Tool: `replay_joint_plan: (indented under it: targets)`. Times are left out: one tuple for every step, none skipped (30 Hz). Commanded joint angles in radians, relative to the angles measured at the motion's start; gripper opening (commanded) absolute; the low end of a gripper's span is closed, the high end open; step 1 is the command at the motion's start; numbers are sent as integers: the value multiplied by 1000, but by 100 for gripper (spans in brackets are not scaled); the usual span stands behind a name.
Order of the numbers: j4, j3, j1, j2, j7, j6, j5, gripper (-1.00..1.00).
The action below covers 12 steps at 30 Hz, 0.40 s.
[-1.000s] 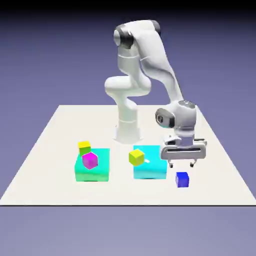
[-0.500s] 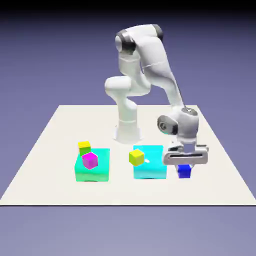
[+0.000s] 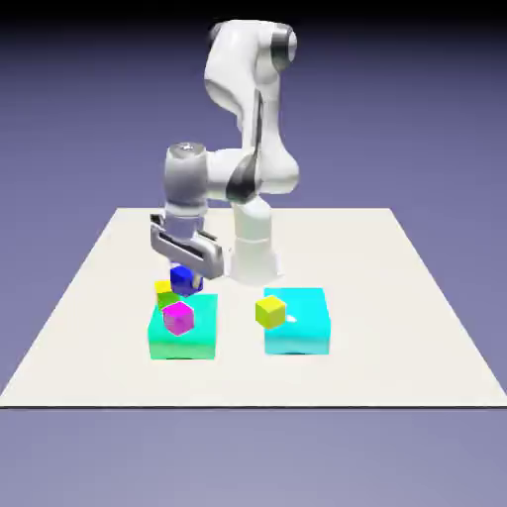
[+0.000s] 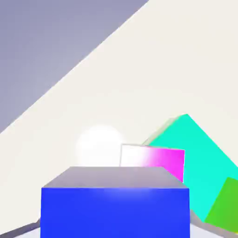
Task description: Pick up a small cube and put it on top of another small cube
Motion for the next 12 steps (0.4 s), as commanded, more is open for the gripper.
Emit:
replay_joint_plan:
  targets:
    - [-8,-1,-1,35,4,43,-5,-100]
    - [-16,-1,-1,71,6,86,-8,-100]
    - [-24,-2,-2,107,8,130,-11,-100]
    - [-32,-2,-3,142,10,173,-14,-100]
    - [-39,-3,-3,176,12,215,-16,-100]
    - [-39,-3,-3,176,12,215,-16,100]
    - [-39,-3,-3,176,12,215,-16,100]
    - [-31,-2,-3,140,10,171,-13,100]
    - [-23,-2,-2,105,8,128,-11,100]
    - [-15,-1,-1,69,6,84,-8,100]
    - [-8,-1,-1,34,4,41,-5,100]
    - [0,0,0,0,2,0,-2,100]
